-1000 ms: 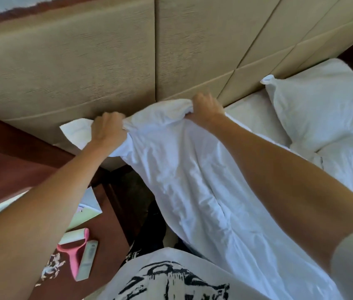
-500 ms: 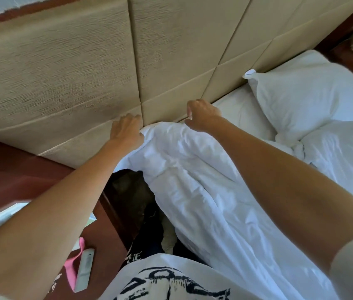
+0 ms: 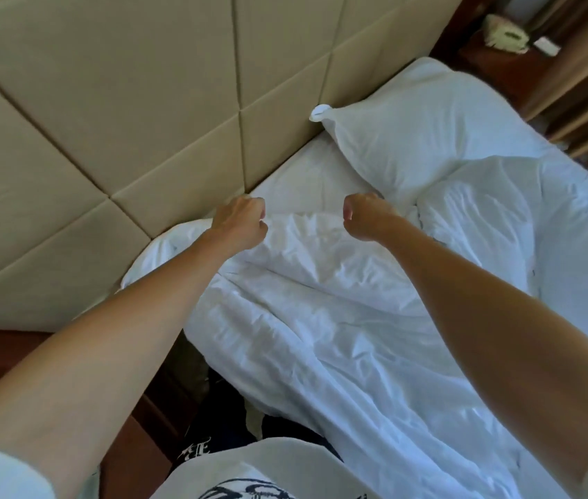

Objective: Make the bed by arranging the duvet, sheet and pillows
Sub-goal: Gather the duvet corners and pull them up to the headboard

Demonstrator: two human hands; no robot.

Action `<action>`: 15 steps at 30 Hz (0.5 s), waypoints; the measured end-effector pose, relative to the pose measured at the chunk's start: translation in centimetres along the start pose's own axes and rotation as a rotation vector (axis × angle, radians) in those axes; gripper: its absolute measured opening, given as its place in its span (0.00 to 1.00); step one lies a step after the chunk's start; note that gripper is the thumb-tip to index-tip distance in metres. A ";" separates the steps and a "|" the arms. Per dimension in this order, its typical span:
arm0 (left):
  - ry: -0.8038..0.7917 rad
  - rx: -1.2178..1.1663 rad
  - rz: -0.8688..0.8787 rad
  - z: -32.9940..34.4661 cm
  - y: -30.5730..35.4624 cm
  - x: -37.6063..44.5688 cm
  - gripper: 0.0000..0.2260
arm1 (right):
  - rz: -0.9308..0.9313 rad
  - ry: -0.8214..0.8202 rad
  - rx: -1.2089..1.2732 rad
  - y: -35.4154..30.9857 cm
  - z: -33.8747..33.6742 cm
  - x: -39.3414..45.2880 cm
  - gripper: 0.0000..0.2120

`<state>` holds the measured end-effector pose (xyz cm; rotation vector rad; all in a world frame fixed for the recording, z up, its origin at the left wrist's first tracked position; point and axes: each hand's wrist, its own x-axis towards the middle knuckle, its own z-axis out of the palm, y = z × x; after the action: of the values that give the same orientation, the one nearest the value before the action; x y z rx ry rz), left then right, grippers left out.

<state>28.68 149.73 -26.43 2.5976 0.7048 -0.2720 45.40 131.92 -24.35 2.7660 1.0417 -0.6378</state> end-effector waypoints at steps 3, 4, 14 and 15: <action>-0.036 0.035 0.019 1.4 3.7 2.1 0.10 | 0.018 -0.027 0.050 4.7 0.9 0.6 0.11; -0.050 0.043 0.024 1.9 4.7 2.9 0.10 | 0.026 -0.040 0.063 6.2 1.2 0.9 0.12; -0.245 0.064 0.077 9.4 9.1 11.8 0.25 | -0.007 -0.245 0.057 14.2 7.0 8.8 0.32; -0.255 0.071 0.090 10.1 9.1 13.0 0.27 | -0.015 -0.258 0.044 14.3 7.6 10.0 0.35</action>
<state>43.76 143.72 -35.97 2.5885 0.4949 -0.5962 58.93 125.20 -36.02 2.6208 1.0035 -0.9995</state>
